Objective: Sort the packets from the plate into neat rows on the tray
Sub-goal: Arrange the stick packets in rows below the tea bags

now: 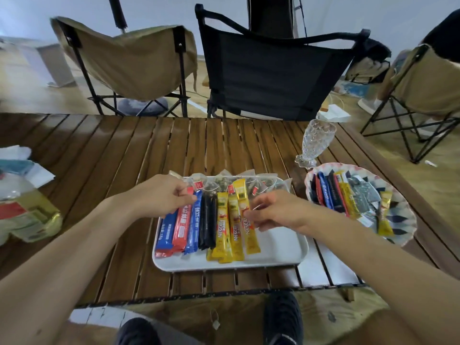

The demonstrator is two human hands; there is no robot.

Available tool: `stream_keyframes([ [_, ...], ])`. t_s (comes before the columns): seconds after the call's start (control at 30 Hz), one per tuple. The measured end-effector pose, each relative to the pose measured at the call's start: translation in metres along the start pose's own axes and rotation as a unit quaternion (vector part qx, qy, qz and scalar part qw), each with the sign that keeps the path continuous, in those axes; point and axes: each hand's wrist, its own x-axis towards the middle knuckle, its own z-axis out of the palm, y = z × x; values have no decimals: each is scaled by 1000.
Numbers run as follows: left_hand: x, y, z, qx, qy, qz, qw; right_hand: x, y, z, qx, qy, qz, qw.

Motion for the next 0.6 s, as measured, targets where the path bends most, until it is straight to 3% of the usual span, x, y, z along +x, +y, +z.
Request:
stream_keyframes([
  [0.17, -3, 0, -2, -22, 4, 10, 1000, 11, -1, 22, -12, 12, 28, 999],
  [0.6, 1, 0, 0, -29, -4, 17, 999, 13, -6, 34, -84, 59, 1, 995],
])
